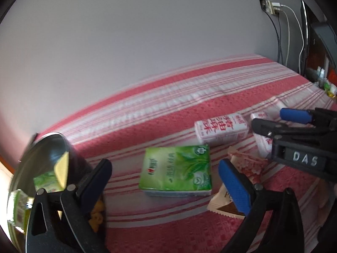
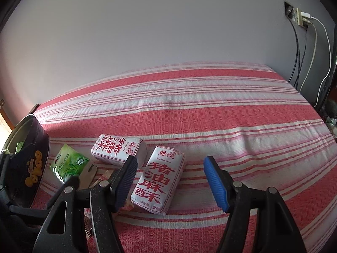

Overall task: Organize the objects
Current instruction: 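Move both grippers back to the remaining items on the bed, then grasp the large green tea tissue pack with the left gripper while the right grasps the white-red pastry pack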

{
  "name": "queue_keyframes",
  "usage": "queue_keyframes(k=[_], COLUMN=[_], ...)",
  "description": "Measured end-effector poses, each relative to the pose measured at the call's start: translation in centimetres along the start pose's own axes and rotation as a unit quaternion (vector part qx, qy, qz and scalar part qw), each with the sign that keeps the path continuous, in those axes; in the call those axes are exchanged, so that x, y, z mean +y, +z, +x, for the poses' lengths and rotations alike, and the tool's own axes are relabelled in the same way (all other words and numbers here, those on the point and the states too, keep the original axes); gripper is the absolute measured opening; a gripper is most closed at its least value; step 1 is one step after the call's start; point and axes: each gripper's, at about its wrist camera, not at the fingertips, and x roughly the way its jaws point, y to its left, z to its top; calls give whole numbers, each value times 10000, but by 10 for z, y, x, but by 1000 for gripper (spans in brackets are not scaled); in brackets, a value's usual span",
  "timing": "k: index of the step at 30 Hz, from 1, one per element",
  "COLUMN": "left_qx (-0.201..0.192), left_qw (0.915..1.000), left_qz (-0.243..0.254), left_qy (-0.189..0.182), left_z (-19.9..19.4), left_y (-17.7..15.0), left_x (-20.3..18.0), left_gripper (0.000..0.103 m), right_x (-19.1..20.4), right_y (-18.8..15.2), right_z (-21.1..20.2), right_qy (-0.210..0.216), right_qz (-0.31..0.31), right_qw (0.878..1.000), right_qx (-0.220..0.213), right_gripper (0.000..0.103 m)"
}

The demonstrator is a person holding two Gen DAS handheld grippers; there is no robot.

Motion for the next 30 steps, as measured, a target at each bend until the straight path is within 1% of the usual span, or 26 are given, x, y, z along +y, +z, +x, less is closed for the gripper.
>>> queue_keyframes(k=[3,6,8,11,12,13,14,15,16,17,20,24,30], left_qx=[203,322,391,579,639,685,660,650,640,618,577,508,300], left_qw=[9996,9991,9986,9972,9966,9959,9960,9962,9963,9966,9970,9975,9983], left_qz=[-79,-53,-40,-106,-132,-162,-193,-182,-153,-102,-49,-208,-370], left_qy=[-202,-281,-347,-454,-501,-566,-569,-548,-545,-540,-513,-442,-341], left_z=[8,13,17,25,28,30,29,28,28,26,24,24,17], left_y=[1,2,2,2,2,2,1,1,0,-1,0,0,0], left_x=[2,0,-2,0,1,3,4,3,3,2,0,6,15], left_gripper=[102,102,99,83,76,74,74,73,73,73,73,73,73], right_x=[7,10,8,9,10,10,11,12,12,12,9,6,5], right_y=[0,1,2,2,2,2,2,1,1,0,0,0,-1], right_z=[5,14,15,14,13,13,12,11,10,10,11,7,-2], right_qy=[-48,-110,-114,-200,-227,-226,-219,-238,-277,-294,-296,-229,-196], right_qz=[-142,-229,-199,-224,-239,-264,-290,-321,-328,-326,-305,-223,-253], right_qw=[9998,9990,9988,9986,9985,9984,9984,9983,9982,9982,9983,9988,9994], right_qx=[119,376,426,444,445,441,432,426,419,413,408,367,127], right_gripper=[68,68,68,68,67,62,59,51,45,43,40,38,38])
